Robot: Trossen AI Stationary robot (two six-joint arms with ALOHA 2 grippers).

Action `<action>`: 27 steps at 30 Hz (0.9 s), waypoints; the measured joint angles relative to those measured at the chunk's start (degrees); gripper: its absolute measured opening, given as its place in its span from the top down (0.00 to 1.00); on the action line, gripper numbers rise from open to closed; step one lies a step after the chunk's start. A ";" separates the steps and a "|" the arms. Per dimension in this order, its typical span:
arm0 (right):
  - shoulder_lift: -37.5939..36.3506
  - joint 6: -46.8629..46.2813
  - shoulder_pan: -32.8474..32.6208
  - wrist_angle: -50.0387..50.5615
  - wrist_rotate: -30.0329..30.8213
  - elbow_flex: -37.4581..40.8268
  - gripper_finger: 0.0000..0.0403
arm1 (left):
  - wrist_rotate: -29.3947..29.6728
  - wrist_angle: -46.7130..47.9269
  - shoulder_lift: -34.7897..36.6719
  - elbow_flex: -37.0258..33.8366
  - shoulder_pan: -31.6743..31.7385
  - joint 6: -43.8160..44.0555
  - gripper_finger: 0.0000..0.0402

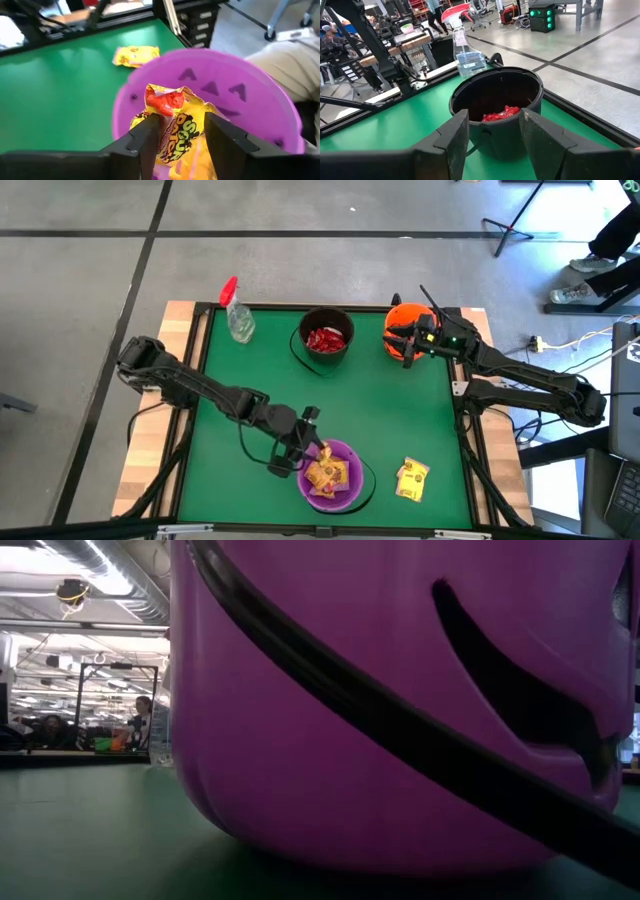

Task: Organize candy in baskets
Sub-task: Put the left yellow candy pack into the purple bucket, then put the bottom yellow candy pack into the purple bucket

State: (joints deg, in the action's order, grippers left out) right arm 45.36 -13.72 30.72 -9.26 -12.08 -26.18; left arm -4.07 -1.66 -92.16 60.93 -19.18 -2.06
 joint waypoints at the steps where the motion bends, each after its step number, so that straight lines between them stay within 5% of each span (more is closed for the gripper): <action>1: 0.00 -0.14 0.02 -0.02 0.01 0.00 0.56 | -0.26 0.63 0.00 0.00 0.00 0.03 0.63; 12: 0.00 -2.57 0.02 -1.42 -0.44 0.00 0.56 | -0.54 4.08 0.06 2.04 -0.02 0.23 0.45; 19: -0.02 -2.59 -0.71 -5.32 -15.22 -0.02 0.56 | 5.04 14.07 6.59 7.84 0.00 -2.00 0.45; 23: -0.02 -2.23 -6.74 -6.26 -17.19 -0.02 0.56 | 8.46 14.18 14.17 7.89 -0.76 -7.45 0.48; 27: -0.02 0.92 -15.40 -5.44 -11.07 -0.02 0.56 | 12.31 15.69 21.83 3.52 -0.15 -8.80 0.49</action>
State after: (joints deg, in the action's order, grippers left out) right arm 45.34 -12.80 15.31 -14.70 -23.15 -26.20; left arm 8.24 14.02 -70.33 64.45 -19.33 -10.86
